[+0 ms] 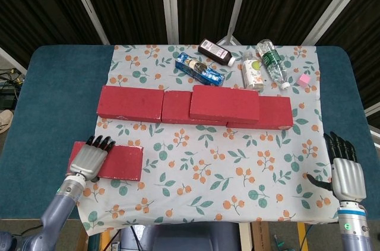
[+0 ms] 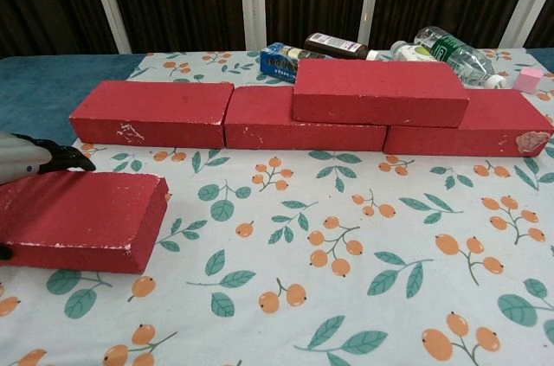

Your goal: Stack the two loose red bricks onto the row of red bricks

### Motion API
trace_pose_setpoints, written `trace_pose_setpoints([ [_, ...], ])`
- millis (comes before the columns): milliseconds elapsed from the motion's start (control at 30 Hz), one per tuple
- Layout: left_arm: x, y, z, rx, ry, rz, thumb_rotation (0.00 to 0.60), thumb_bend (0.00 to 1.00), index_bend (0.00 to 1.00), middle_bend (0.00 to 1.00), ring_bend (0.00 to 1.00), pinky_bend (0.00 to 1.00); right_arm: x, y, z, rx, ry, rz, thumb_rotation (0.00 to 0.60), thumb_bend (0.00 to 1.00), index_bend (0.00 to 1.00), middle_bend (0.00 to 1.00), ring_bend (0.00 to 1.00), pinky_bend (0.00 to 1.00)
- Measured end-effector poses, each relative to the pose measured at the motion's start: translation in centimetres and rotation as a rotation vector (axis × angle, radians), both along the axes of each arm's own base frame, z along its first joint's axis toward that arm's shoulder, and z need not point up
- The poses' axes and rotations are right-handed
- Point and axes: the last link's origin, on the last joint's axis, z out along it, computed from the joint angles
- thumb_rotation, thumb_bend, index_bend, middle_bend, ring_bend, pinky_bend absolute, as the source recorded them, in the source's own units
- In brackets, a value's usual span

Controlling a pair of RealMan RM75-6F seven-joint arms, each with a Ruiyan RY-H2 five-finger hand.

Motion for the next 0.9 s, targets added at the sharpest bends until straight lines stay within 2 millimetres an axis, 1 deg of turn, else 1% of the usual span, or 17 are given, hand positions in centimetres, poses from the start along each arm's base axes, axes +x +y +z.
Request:
trace_pose_setpoints([
  [100, 0.16, 0.07, -0.14, 0.004, 0.010, -0.008, 0.600, 0.00, 0.00, 0.00, 0.00, 0.14, 0.01, 0.01, 0.03, -0.002, 0.000, 0.000, 0.600, 0.00, 0.00, 0.00, 0.00, 0.00],
  [200, 0.28, 0.16, -0.28, 0.008, 0.018, -0.012, 0.600, 0.00, 0.00, 0.01, 0.00, 0.18, -0.02, 0.00, 0.08, -0.004, -0.002, -0.002, 0.600, 0.00, 0.00, 0.00, 0.00, 0.00],
  [367, 0.52, 0.22, -0.37, 0.023, 0.030, -0.029, 0.600, 0.00, 0.01, 0.16, 0.11, 0.29, -0.02, 0.00, 0.09, -0.003, -0.002, -0.002, 0.600, 0.00, 0.00, 0.00, 0.00, 0.00],
  [467, 0.65, 0.29, -0.40, 0.039, 0.041, -0.046, 0.600, 0.00, 0.05, 0.21, 0.15, 0.31, 0.00, 0.02, 0.08, -0.001, -0.004, -0.001, 0.600, 0.00, 0.00, 0.00, 0.00, 0.00],
  [600, 0.57, 0.29, -0.48, 0.036, 0.063, -0.045, 0.600, 0.00, 0.06, 0.25, 0.19, 0.31, -0.01, 0.03, 0.16, -0.002, -0.005, -0.002, 0.600, 0.00, 0.00, 0.00, 0.00, 0.00],
  [700, 0.61, 0.36, -0.55, 0.031, 0.078, -0.044, 0.600, 0.00, 0.09, 0.30, 0.20, 0.31, -0.07, 0.02, 0.23, -0.005, -0.007, -0.005, 0.600, 0.00, 0.00, 0.00, 0.00, 0.00],
  [767, 0.73, 0.51, -0.56, 0.033, 0.077, -0.044, 0.600, 0.00, 0.13, 0.34, 0.21, 0.31, -0.09, 0.02, 0.25, -0.005, -0.008, -0.006, 0.600, 0.00, 0.00, 0.00, 0.00, 0.00],
  [900, 0.95, 0.85, -0.51, 0.037, 0.073, -0.043, 0.600, 0.00, 0.19, 0.39, 0.23, 0.31, -0.09, 0.02, 0.24, -0.004, -0.006, -0.006, 0.600, 0.00, 0.00, 0.00, 0.00, 0.00],
])
